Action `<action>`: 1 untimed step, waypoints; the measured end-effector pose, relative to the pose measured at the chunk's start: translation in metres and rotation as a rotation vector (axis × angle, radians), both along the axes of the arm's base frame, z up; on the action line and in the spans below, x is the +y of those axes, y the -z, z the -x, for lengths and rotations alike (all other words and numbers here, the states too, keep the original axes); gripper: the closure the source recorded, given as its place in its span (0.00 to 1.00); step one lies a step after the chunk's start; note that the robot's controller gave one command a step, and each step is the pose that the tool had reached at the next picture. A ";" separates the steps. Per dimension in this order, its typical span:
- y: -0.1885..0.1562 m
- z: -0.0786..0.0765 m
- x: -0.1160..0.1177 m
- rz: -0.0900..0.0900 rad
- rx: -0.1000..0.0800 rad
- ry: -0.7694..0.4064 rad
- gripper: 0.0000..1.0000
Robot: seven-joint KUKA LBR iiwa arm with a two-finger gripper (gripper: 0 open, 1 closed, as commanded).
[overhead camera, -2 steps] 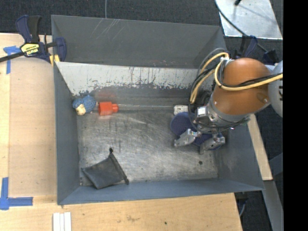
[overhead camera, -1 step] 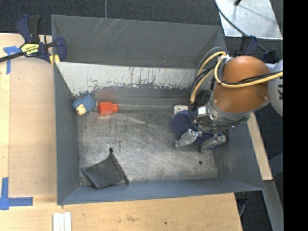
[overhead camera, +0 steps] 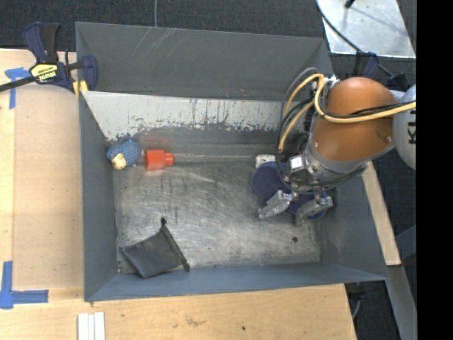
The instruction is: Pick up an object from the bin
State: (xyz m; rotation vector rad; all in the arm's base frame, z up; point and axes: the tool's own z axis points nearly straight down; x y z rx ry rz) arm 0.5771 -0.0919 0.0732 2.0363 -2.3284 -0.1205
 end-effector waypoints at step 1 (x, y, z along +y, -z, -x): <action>-0.019 -0.042 0.017 -0.008 -0.062 -0.113 0.00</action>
Offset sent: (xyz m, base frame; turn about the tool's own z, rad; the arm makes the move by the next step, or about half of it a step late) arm 0.0475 -0.0015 0.0240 -0.1113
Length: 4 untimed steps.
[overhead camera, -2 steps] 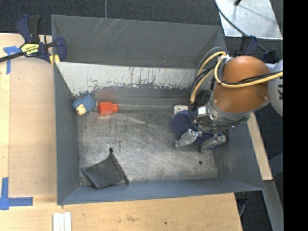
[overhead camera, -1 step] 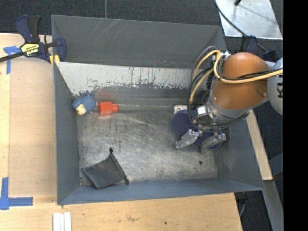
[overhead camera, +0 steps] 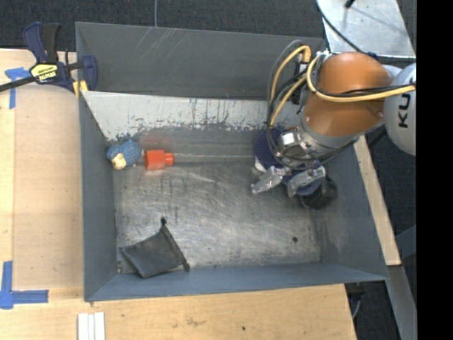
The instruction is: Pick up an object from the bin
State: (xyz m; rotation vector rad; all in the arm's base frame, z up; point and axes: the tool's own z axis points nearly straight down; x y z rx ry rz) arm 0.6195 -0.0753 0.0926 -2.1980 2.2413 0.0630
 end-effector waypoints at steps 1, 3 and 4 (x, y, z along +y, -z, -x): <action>-0.032 0.080 -0.042 0.028 -0.022 0.064 0.00; 0.013 0.071 0.067 0.026 -0.052 -0.024 0.00; 0.016 0.012 0.032 0.006 -0.018 -0.119 0.00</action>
Offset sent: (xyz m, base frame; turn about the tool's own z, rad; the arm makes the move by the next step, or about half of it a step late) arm -0.0771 -0.0431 0.0308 0.0645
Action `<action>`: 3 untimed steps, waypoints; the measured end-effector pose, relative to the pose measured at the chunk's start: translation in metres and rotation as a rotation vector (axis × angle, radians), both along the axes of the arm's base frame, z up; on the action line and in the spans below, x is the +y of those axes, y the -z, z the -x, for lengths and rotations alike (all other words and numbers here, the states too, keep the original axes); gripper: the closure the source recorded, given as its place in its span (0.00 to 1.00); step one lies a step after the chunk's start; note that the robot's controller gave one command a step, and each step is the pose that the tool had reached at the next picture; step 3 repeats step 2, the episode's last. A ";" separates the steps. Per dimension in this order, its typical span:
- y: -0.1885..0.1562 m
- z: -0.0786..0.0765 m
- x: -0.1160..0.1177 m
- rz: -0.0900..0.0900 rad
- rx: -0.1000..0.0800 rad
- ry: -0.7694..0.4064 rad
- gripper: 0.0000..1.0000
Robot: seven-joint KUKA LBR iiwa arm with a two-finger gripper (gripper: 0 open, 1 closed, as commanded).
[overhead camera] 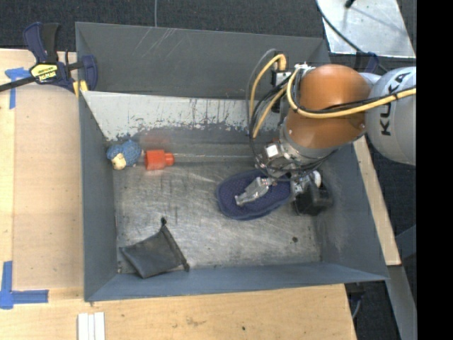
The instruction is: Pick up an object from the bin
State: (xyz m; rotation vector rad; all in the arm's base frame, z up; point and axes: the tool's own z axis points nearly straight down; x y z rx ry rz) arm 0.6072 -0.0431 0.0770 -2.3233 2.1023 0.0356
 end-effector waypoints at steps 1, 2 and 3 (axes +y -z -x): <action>-0.002 -0.001 0.004 -0.004 -0.008 -0.003 1.00; -0.129 -0.010 0.045 0.018 -0.023 -0.011 1.00; -0.129 -0.010 0.045 0.018 -0.023 -0.011 1.00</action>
Offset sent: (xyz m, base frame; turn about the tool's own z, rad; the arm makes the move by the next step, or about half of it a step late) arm 0.0000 0.0000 0.0000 0.0000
